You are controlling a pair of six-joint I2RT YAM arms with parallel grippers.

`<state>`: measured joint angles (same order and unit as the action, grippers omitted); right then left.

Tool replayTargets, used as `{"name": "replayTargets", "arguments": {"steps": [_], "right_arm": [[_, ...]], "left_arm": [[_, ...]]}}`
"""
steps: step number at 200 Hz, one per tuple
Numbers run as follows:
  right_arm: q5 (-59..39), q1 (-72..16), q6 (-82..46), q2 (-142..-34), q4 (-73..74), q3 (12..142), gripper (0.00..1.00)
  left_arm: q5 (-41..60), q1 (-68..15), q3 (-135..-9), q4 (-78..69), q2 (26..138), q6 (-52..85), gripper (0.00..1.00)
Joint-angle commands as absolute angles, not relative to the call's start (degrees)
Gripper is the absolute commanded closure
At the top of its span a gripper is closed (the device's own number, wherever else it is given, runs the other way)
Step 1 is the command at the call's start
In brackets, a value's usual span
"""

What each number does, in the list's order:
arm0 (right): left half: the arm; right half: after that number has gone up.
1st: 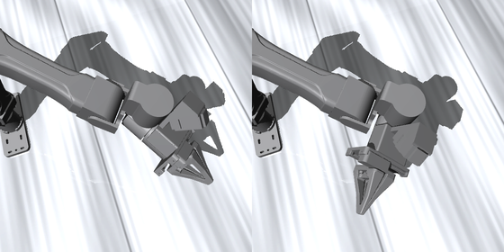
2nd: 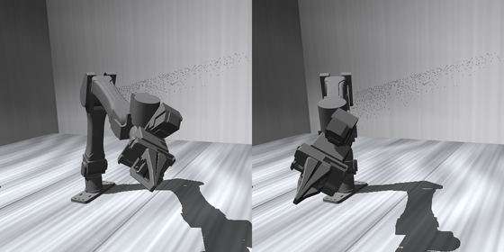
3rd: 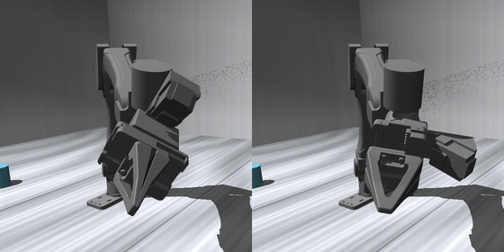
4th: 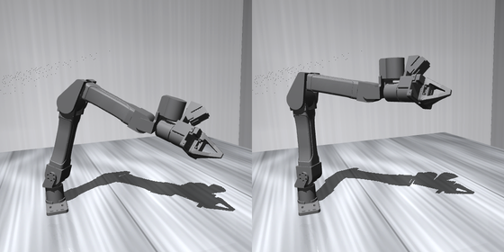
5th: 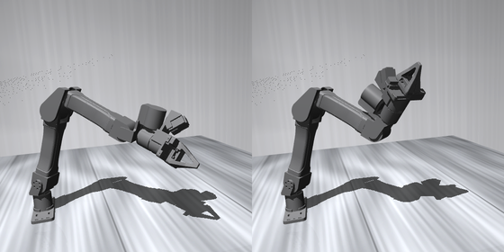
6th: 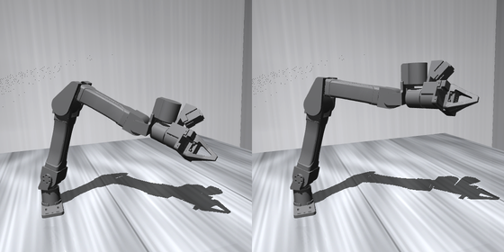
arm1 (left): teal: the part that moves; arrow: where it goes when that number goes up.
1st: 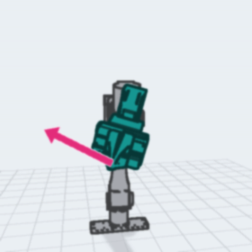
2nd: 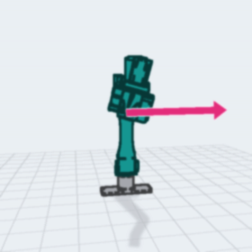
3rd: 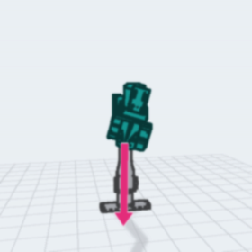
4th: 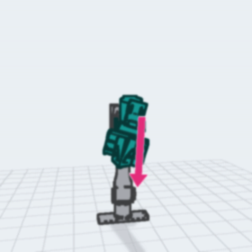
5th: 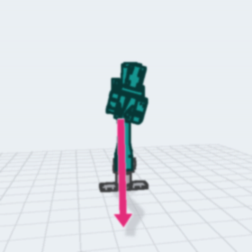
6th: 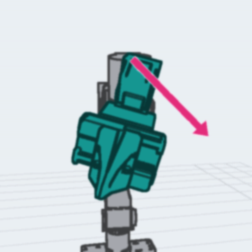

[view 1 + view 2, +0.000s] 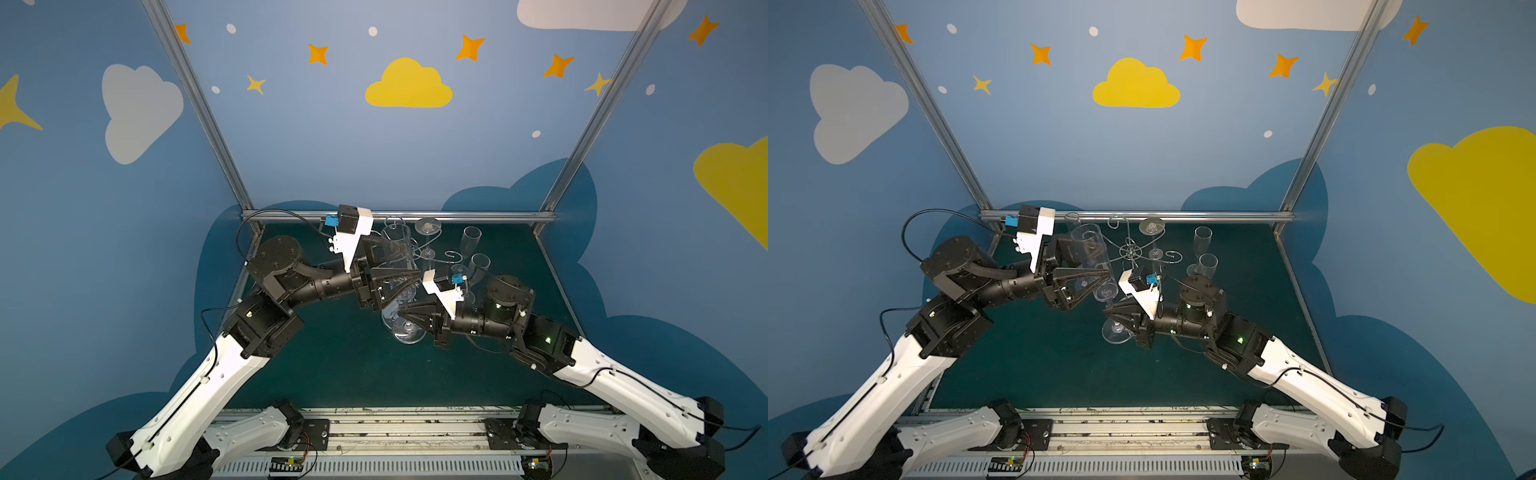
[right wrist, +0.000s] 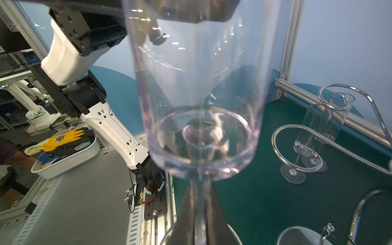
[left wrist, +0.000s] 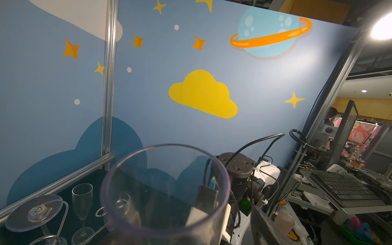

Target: Take the wine glass off the wine glass rack

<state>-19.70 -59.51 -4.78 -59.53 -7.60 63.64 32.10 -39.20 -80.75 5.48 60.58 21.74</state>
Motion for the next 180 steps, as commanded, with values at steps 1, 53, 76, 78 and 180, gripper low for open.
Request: {"name": "replayTargets", "arguments": {"steps": [1,53,76,78,180], "right_arm": [[-19.0,-60.2,-3.6,-59.7,-4.7,63.5,1.00],[-17.8,-60.3,-3.3,-59.5,-4.4,62.1,1.00],[-17.5,-60.4,-2.9,-59.6,-5.0,62.1,1.00],[-17.4,-60.5,-2.9,-59.6,-5.0,62.1,1.00],[-6.8,-60.7,1.2,-52.7,-8.6,61.5,0.10]], "left_arm": [[33.5,-38.9,-80.3,2.9,60.4,22.4,0.24],[33.9,-38.8,-79.1,1.2,60.0,23.4,0.54],[34.1,-38.8,-78.1,0.0,59.8,23.8,0.62],[34.2,-38.8,-78.1,-0.1,59.8,23.8,0.63],[22.8,-38.8,-67.7,5.8,48.6,13.6,0.66]]}}
